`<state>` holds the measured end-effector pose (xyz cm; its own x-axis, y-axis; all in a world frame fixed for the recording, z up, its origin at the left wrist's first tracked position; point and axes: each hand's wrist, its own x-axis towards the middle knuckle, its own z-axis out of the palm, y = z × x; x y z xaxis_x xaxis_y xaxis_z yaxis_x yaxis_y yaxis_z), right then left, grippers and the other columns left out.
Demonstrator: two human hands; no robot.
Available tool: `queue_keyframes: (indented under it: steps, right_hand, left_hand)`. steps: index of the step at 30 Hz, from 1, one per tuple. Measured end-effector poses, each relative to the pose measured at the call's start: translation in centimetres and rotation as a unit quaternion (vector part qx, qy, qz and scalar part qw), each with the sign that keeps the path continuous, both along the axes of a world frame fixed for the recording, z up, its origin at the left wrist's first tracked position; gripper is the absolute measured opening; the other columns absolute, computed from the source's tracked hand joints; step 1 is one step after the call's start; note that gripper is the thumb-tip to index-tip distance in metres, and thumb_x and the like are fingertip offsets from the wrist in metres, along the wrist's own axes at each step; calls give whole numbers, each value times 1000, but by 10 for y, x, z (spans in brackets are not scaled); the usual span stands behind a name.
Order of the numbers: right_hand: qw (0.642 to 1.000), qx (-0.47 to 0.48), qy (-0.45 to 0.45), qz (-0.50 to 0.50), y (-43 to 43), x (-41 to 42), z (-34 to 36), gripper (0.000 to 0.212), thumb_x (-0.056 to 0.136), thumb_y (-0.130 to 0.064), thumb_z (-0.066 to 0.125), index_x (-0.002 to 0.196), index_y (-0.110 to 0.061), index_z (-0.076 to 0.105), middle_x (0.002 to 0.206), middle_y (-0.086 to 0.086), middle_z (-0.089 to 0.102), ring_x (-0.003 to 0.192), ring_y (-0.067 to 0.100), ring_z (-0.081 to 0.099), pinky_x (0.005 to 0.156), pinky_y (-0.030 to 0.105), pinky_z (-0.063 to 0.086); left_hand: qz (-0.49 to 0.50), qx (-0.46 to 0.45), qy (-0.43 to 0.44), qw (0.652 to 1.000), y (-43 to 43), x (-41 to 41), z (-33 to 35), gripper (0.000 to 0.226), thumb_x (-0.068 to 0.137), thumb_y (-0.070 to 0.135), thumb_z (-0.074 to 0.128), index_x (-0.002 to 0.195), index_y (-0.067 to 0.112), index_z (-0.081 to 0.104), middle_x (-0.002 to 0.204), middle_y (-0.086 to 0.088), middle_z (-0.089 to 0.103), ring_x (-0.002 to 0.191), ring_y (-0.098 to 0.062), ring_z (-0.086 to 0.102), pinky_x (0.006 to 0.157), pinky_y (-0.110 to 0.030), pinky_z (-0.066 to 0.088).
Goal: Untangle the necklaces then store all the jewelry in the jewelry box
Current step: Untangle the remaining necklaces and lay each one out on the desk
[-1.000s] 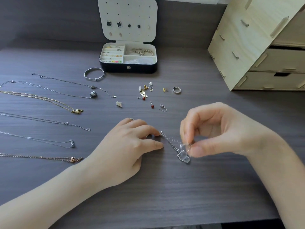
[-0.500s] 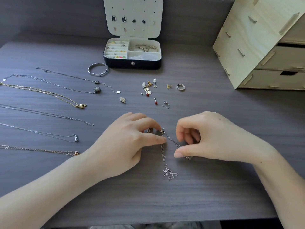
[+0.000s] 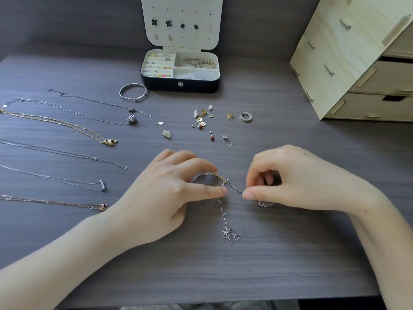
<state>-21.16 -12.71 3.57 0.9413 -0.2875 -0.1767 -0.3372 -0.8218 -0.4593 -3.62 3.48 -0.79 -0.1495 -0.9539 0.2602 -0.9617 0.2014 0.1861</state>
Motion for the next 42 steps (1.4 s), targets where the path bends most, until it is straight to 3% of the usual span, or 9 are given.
queue_keyframes:
  steps: [4, 10, 17, 23, 35, 42]
  right_hand:
    - [996, 33, -60, -48, 0, 17, -3, 15, 77, -38, 67, 72, -24, 67, 65, -7, 63, 59, 4, 51, 56, 17, 38]
    - [998, 47, -13, -45, -3, 38, -8, 17, 75, -38, 74, 70, -23, 68, 59, -10, 60, 52, 0, 50, 53, 14, 36]
    - [997, 66, -7, -44, -7, 41, -9, 12, 74, -31, 76, 67, -27, 67, 53, -17, 56, 52, -2, 50, 51, 11, 36]
    - [997, 70, 1, -38, -6, 40, -9, 10, 76, -28, 76, 70, -25, 68, 57, -11, 58, 51, -1, 48, 50, 11, 35]
    - [995, 86, -16, -51, -7, 38, -9, 12, 75, -30, 76, 67, -26, 68, 50, -19, 54, 50, 0, 48, 49, 10, 33]
    - [995, 86, -19, -44, -5, 36, -9, 12, 75, -32, 75, 70, -24, 69, 55, -11, 56, 50, 1, 47, 50, 11, 34]
  left_hand:
    - [36, -48, 25, 998, -1, 0, 0, 62, 66, 0, 33, 104, 28, 72, 102, -2, 61, 85, -24, 49, 69, -35, 35]
    - [41, -58, 20, 997, -7, -2, -3, 63, 66, 3, 28, 101, 29, 73, 90, -3, 59, 75, -26, 50, 64, -35, 37]
    - [42, -41, 15, 998, -11, -4, -5, 64, 67, 5, 26, 104, 32, 71, 90, -2, 59, 75, -27, 51, 64, -35, 31]
    - [65, -32, 82, 994, -13, -3, -10, 67, 66, 5, 22, 99, 32, 73, 87, 2, 59, 71, -24, 51, 61, -39, 44]
    - [52, -52, 12, 997, -10, -2, -5, 56, 67, 5, 30, 96, 27, 73, 90, -3, 57, 76, -26, 48, 62, -36, 32]
    - [42, -63, 11, 997, -12, -3, -4, 61, 67, 2, 29, 103, 28, 71, 89, -4, 57, 75, -26, 48, 62, -38, 35]
